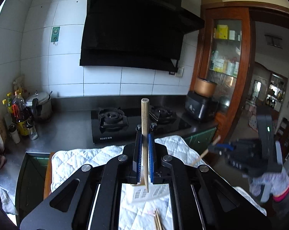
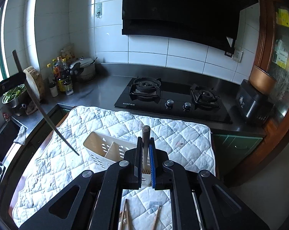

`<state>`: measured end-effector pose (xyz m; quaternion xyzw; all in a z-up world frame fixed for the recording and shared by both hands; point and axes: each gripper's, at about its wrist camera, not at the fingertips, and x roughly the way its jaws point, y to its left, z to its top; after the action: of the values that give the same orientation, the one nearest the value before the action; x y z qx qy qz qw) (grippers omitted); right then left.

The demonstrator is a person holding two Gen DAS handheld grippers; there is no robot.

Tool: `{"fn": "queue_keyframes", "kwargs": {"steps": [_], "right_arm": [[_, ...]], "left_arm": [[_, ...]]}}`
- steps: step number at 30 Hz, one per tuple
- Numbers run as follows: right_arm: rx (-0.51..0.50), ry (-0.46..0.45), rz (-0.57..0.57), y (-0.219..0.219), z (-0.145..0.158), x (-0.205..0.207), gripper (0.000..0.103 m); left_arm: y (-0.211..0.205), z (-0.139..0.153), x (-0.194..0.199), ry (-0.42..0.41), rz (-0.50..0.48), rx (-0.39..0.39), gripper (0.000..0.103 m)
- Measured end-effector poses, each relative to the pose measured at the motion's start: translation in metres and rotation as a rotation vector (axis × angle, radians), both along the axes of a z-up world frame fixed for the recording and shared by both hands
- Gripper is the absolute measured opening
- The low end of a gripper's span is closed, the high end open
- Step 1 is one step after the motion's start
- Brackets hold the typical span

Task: Organize utensils
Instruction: 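Lift the held chopsticks with both tools and carry them over the white holder, then lower the chopsticks into the holder and open both tools, then return to the pile and grasp a chopstick with each tool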

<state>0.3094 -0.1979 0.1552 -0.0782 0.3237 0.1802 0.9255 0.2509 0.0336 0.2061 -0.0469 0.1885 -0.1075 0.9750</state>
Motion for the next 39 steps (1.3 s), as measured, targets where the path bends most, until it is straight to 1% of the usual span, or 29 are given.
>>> {"fn": "queue_keyframes", "kwargs": {"steps": [3, 6, 10, 14, 16, 17, 18, 20, 21, 22, 24, 28, 29, 30, 31, 34, 38, 39], "right_arm": [[0.004, 0.017, 0.001, 0.000, -0.012, 0.009, 0.007], [-0.004, 0.034, 0.004, 0.000, -0.023, 0.014, 0.007], [-0.004, 0.055, 0.003, -0.002, -0.037, 0.020, 0.007], [0.008, 0.072, -0.001, -0.006, -0.048, 0.025, 0.007], [0.014, 0.075, 0.001, -0.007, -0.051, 0.025, 0.007], [0.018, 0.077, 0.002, -0.008, -0.051, 0.024, 0.007], [0.022, 0.075, 0.001, -0.008, -0.052, 0.023, 0.007], [0.026, 0.066, -0.003, -0.010, -0.051, 0.022, 0.011], [0.032, 0.061, -0.004, -0.012, -0.049, 0.020, 0.015], [0.037, 0.051, -0.009, -0.014, -0.047, 0.018, 0.020], [0.051, 0.031, -0.017, -0.019, -0.040, 0.009, 0.028], [0.075, -0.024, -0.026, -0.032, -0.024, -0.020, 0.028], [0.082, -0.033, -0.024, -0.035, -0.022, -0.029, 0.028], [0.088, -0.039, -0.021, -0.039, -0.022, -0.039, 0.029], [0.090, -0.044, -0.017, -0.041, -0.023, -0.049, 0.029], [0.080, -0.048, 0.000, -0.047, -0.033, -0.079, 0.029], [0.075, -0.036, 0.015, -0.052, -0.059, -0.121, 0.029], [0.076, -0.027, 0.018, -0.053, -0.068, -0.131, 0.029]], "left_arm": [[-0.003, -0.008, 0.022, -0.008, 0.034, -0.001, 0.005], [-0.003, -0.025, 0.046, 0.045, 0.039, -0.023, 0.005], [-0.003, -0.053, 0.069, 0.111, 0.038, -0.021, 0.005], [-0.001, -0.077, 0.080, 0.174, 0.036, -0.015, 0.006], [0.001, -0.085, 0.082, 0.194, 0.033, -0.018, 0.006], [0.003, -0.090, 0.082, 0.199, 0.045, -0.015, 0.009], [0.002, -0.093, 0.082, 0.203, 0.045, -0.016, 0.009], [0.003, -0.094, 0.080, 0.205, 0.048, -0.012, 0.009], [0.004, -0.095, 0.078, 0.211, 0.054, -0.010, 0.009], [0.004, -0.094, 0.076, 0.209, 0.052, -0.014, 0.010], [0.005, -0.091, 0.067, 0.197, 0.062, -0.003, 0.010], [0.012, -0.079, 0.037, 0.169, 0.063, -0.019, 0.012], [0.014, -0.077, 0.027, 0.159, 0.065, -0.022, 0.021], [0.016, -0.076, 0.017, 0.149, 0.073, -0.026, 0.040], [0.017, -0.076, 0.007, 0.138, 0.081, -0.028, 0.043], [0.020, -0.080, -0.023, 0.129, 0.083, -0.025, 0.043], [0.026, -0.101, -0.060, 0.152, 0.083, -0.048, 0.043], [0.027, -0.107, -0.068, 0.156, 0.077, -0.054, 0.045]]}}
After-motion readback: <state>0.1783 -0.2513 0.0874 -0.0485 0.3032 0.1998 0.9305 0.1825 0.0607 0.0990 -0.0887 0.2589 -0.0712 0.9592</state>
